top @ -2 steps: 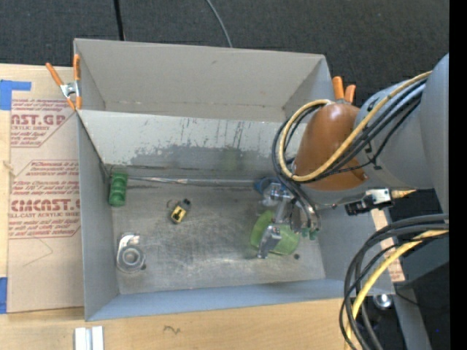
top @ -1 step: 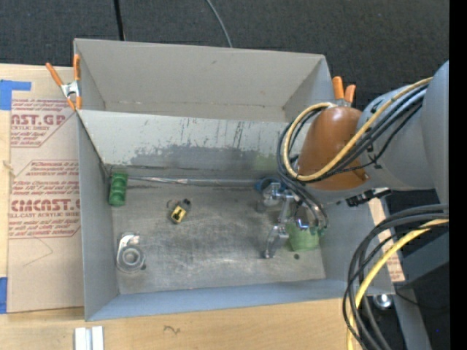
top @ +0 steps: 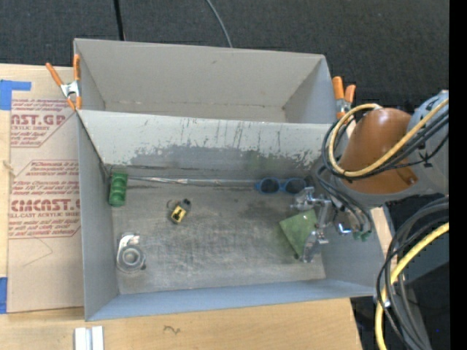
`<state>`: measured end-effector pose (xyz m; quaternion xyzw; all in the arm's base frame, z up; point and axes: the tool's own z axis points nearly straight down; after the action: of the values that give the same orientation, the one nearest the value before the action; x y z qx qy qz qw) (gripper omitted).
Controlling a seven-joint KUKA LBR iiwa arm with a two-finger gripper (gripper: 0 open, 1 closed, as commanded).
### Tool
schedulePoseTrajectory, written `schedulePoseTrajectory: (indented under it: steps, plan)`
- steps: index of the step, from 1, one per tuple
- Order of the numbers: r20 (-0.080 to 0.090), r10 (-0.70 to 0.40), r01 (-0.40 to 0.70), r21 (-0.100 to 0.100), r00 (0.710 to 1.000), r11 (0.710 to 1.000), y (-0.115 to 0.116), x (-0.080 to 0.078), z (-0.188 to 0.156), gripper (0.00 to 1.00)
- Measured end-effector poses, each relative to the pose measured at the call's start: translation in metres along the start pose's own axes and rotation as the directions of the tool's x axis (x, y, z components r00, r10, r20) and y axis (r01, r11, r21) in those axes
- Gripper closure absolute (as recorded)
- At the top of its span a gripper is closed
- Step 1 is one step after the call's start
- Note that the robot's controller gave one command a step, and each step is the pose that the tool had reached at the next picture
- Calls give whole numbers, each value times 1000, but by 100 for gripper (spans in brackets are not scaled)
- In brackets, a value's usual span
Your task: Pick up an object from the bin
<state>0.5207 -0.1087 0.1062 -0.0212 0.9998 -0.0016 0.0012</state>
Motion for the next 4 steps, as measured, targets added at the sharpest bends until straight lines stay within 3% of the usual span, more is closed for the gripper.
schedulePoseTrajectory:
  steps: [1,2,3,4]
  plan:
    - [-12,48,-48,-13,999,999,11,1,28,0]
    - [-12,46,-46,-12,999,999,11,1,28,100]
    - [7,-277,277,1,961,961,-30,-22,-147,100]
    - [-6,-304,304,-10,953,953,6,-17,-56,100]
